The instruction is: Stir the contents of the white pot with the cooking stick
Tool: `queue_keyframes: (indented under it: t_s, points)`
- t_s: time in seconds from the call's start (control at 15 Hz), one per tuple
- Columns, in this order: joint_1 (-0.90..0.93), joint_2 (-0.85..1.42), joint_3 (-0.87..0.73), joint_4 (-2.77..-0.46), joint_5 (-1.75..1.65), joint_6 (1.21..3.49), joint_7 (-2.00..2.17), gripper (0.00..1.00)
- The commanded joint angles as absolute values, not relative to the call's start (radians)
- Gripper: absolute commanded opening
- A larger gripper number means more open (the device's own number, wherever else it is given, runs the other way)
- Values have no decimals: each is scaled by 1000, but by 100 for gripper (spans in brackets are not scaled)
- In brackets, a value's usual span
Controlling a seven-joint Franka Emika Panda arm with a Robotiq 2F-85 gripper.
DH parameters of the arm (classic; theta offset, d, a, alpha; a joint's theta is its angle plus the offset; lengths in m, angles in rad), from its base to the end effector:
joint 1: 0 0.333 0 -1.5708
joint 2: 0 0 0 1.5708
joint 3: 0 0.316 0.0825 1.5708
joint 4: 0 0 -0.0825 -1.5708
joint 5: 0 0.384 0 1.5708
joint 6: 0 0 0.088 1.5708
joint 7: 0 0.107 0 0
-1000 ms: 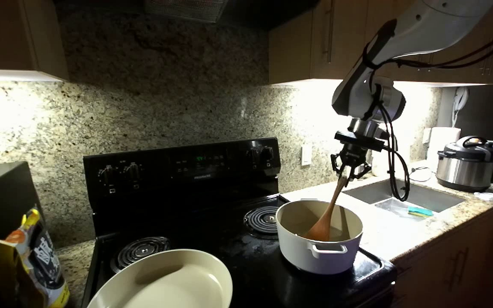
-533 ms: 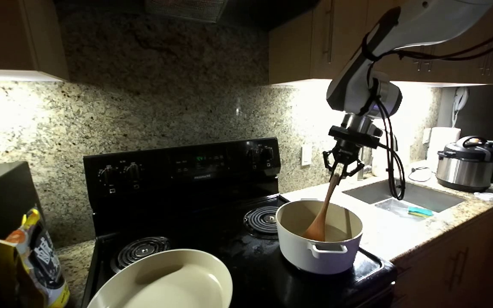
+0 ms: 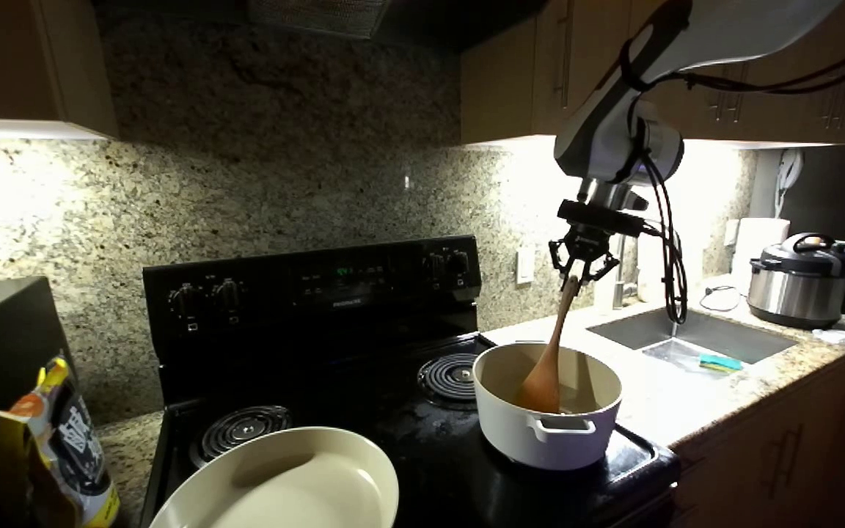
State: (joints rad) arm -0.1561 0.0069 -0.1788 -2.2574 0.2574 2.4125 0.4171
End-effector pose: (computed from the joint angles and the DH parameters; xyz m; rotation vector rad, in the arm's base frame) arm 0.5064 -0.1746 0.3738 -2.6309 1.3226 -0.2067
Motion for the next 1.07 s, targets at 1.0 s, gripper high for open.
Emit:
queue_keyframes:
  t_s: [1.0]
  points:
    - [-131,6,-146,-2290,113,2360,362,6]
